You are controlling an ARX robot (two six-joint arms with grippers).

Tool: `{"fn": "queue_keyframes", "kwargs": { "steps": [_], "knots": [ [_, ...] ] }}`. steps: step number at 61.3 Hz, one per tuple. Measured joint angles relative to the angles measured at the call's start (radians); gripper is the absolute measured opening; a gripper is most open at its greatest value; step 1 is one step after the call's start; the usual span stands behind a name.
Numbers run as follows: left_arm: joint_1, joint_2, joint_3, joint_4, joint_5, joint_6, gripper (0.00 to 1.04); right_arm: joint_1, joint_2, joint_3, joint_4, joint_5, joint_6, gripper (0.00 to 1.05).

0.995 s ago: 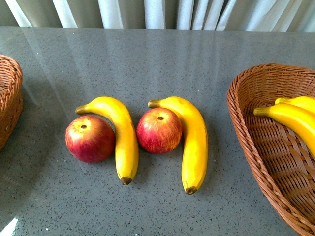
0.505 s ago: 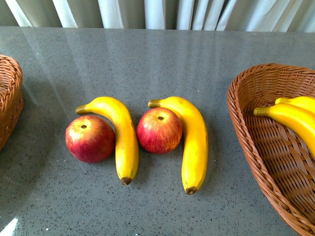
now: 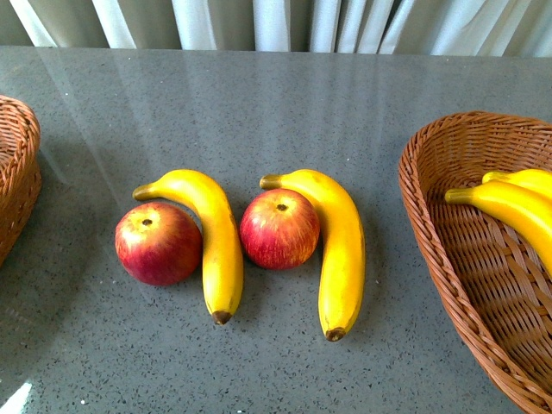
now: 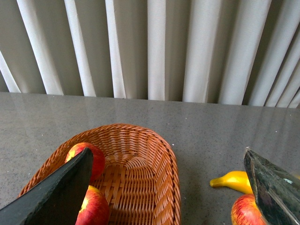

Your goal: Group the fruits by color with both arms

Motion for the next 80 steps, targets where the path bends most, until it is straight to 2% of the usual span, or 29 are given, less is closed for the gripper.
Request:
{"fn": "queue_keyframes", "kwargs": {
  "steps": [3, 6, 18, 28, 43, 80],
  "knots": [
    [0.008, 0.148, 0.109, -0.236, 0.156, 0.004, 0.96, 0.0, 0.0, 0.0, 0.0, 0.0, 0.0, 0.96],
    [-0.034, 0.314, 0.175, -0.301, 0.182, 0.0, 0.96, 0.0, 0.0, 0.0, 0.0, -0.001, 0.0, 0.96],
    [-0.202, 0.752, 0.308, 0.057, 0.086, -0.043, 0.96, 0.0, 0.0, 0.0, 0.0, 0.0, 0.0, 0.96],
    [-0.303, 1.061, 0.362, 0.264, 0.016, -0.066, 0.96, 0.0, 0.0, 0.0, 0.0, 0.0, 0.0, 0.96],
    [-0.394, 1.242, 0.37, 0.376, -0.037, -0.079, 0.96, 0.0, 0.0, 0.0, 0.0, 0.0, 0.0, 0.96],
    [-0.418, 1.554, 0.454, 0.523, -0.103, -0.079, 0.96, 0.0, 0.0, 0.0, 0.0, 0.0, 0.0, 0.96]
  ]
}}
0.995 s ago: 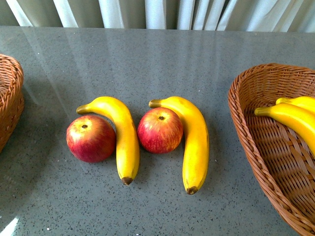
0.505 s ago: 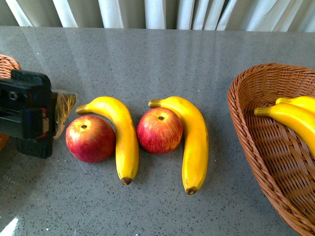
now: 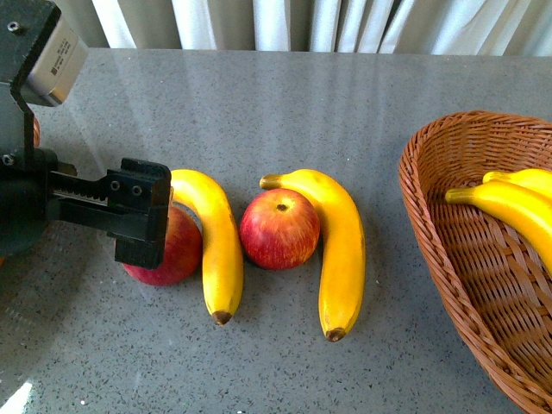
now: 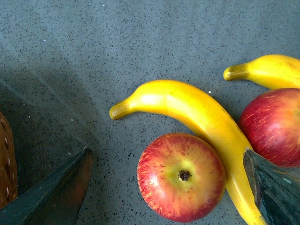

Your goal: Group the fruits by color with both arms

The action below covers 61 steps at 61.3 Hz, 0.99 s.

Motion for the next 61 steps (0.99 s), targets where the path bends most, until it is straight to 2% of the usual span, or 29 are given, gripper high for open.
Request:
{"fn": "queue_keyframes", "kwargs": {
  "steps": [61],
  "knots": [
    [-0.016, 0.254, 0.055, 0.08, -0.017, -0.023, 0.96, 0.0, 0.0, 0.0, 0.0, 0.0, 0.0, 0.96]
  ]
}}
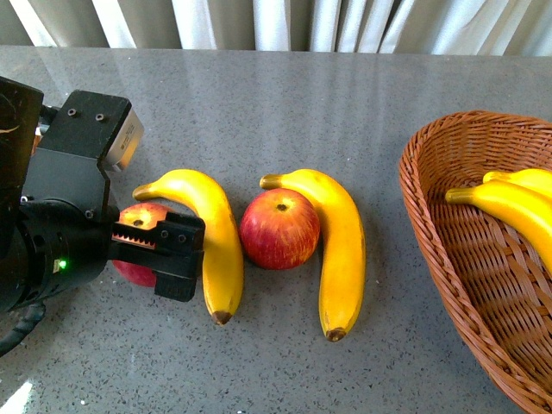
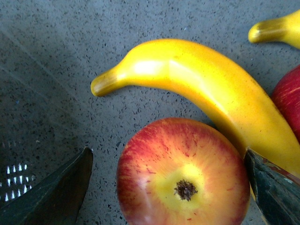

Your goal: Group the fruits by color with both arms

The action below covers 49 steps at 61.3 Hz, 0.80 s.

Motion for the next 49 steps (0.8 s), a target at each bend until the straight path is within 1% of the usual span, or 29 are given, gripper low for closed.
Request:
{"fn": "queue_keyframes", "kwargs": {
  "steps": [13, 15, 16, 21, 27, 38, 49],
  "knots": [
    [-0.008, 0.01, 0.0, 0.007, -0.002, -0.008, 0.95, 0.0, 0.0, 0.0, 0.0, 0.0, 0.0, 0.96],
    [-0.009, 0.01, 0.0, 0.007, -0.002, -0.008, 0.92, 0.0, 0.0, 0.0, 0.0, 0.0, 0.0, 0.96],
    [-0.01, 0.01, 0.0, 0.007, -0.002, -0.01, 0.89, 0.0, 0.0, 0.0, 0.0, 0.0, 0.0, 0.96],
    [-0.013, 0.01, 0.0, 0.007, -0.005, -0.013, 0.77, 0.0, 0.0, 0.0, 0.0, 0.0, 0.0, 0.96],
    [-0.014, 0.01, 0.0, 0.007, -0.006, -0.017, 0.72, 0.0, 0.0, 0.0, 0.0, 0.0, 0.0, 0.96],
    [-0.018, -0.013, -0.002, -0.015, -0.014, -0.022, 0.7, 0.0, 0.0, 0.0, 0.0, 0.0, 0.0, 0.96],
    [-0.005, -0.158, -0.003, -0.096, -0.004, -0.024, 0.7, 0.0, 0.0, 0.0, 0.0, 0.0, 0.0, 0.96]
  ]
}}
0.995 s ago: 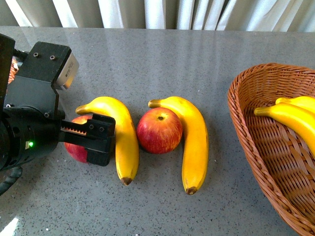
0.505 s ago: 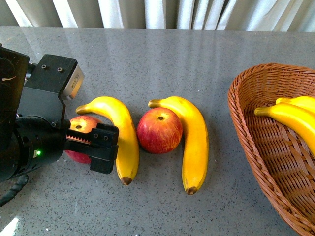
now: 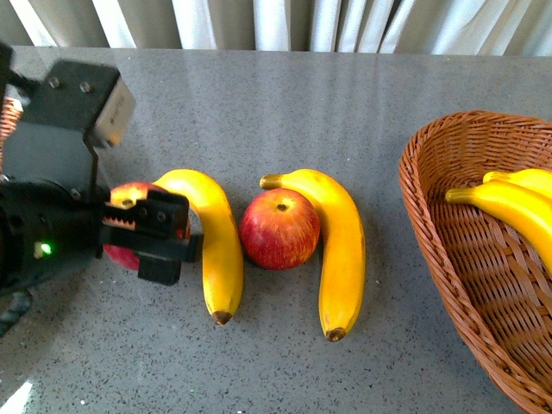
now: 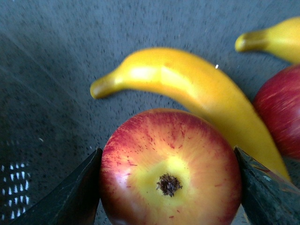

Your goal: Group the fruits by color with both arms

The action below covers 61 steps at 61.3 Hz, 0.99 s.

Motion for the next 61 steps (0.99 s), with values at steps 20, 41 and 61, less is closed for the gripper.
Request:
{"fn": "queue_keyframes", "kwargs": {
  "steps": [20, 41, 61],
  "knots": [
    [0.276, -0.123, 0.185, -0.131, 0.029, 0.012, 0.7, 0.0, 0.0, 0.0, 0.0, 0.0, 0.0, 0.96],
    [0.467, 0.035, 0.298, -0.155, 0.018, 0.032, 0.7, 0.0, 0.0, 0.0, 0.0, 0.0, 0.0, 0.96],
    [0.498, 0.068, 0.235, -0.111, 0.029, 0.029, 0.91, 0.0, 0.0, 0.0, 0.0, 0.0, 0.0, 0.96]
  ]
}}
